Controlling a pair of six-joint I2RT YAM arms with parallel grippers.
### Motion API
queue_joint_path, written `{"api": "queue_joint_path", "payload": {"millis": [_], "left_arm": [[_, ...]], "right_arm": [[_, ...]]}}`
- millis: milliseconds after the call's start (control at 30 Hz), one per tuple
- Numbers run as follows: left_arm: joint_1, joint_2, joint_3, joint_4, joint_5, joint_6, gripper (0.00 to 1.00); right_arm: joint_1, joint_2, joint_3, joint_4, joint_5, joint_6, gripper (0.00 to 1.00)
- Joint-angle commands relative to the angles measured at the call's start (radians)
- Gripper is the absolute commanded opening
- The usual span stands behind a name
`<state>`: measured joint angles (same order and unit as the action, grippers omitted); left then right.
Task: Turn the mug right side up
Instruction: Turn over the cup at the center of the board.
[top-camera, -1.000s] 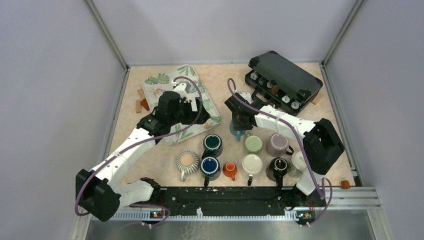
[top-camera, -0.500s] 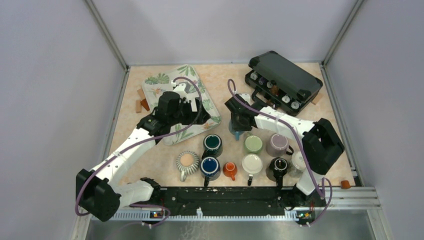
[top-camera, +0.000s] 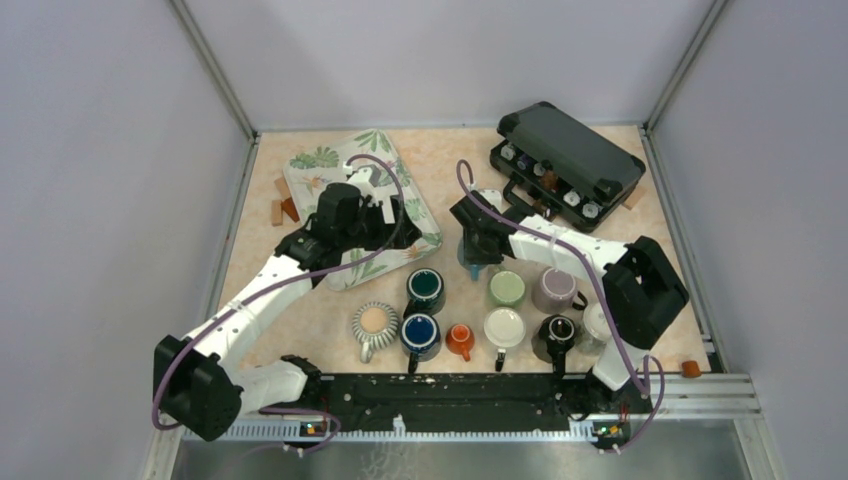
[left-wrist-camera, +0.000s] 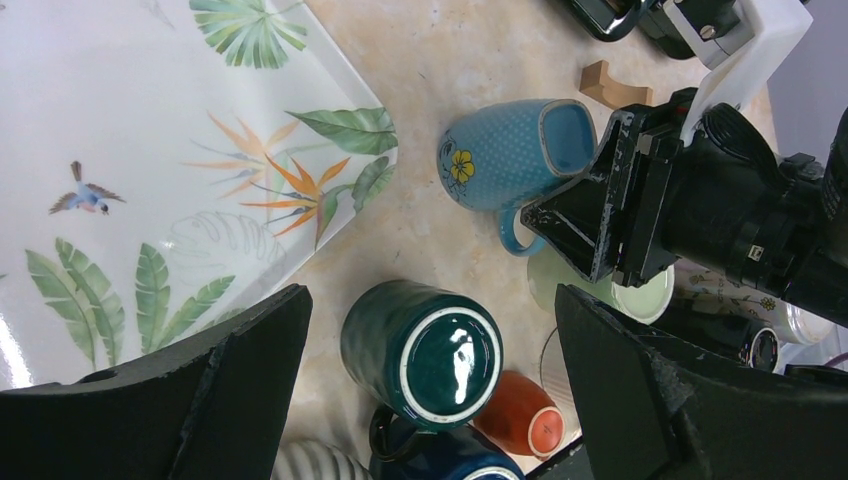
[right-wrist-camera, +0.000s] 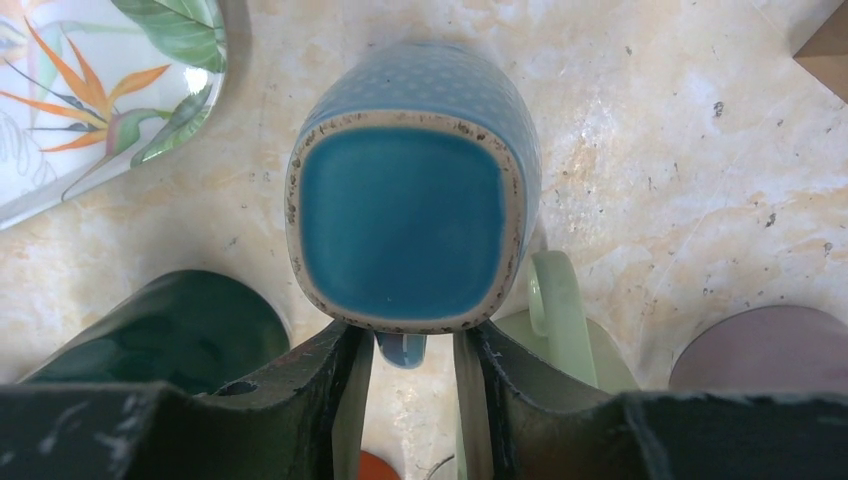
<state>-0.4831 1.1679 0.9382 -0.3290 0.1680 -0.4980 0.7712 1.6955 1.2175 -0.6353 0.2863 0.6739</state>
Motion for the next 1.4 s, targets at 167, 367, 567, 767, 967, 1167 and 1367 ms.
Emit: {"api": "queue_joint_path", "payload": {"millis": [167,367,567,767,967,1167,1367], "left_arm": [[0.009,-0.009,-0.016,0.052,0.018,-0.02,0.98],[0.016,-0.01,-0.023,0.057,0.031,-0.032,0.99],[0.022,-0.013,-0.034,0.068,0.049,-0.048,0.98],[0.036,-0.019,-0.046,0.086,0.079,-0.067,0.98],[0.059,-0.022,-0.057,0.111,0.127,-0.097,0.98],[0.09,-0.026,-0.05,0.147,0.184,-0.133,0.99],[0.118,-0.011,-0.054,0.224,0.285,-0.203,0.98]], "right_arm": [[0.002,0.012,0.013,0.035,0.0,0.011,0.25],[0.003,0.009,0.008,0.033,-0.001,0.005,0.18],[0.002,-0.011,0.011,0.039,0.002,-0.001,0.07],[-0.014,-0.044,0.011,0.062,-0.006,-0.003,0.0],[-0.02,-0.112,0.028,0.098,-0.021,0.004,0.0],[-0.045,-0.179,0.036,0.149,-0.042,0.023,0.0],[-0.073,-0.241,0.022,0.274,-0.121,0.065,0.0]]}}
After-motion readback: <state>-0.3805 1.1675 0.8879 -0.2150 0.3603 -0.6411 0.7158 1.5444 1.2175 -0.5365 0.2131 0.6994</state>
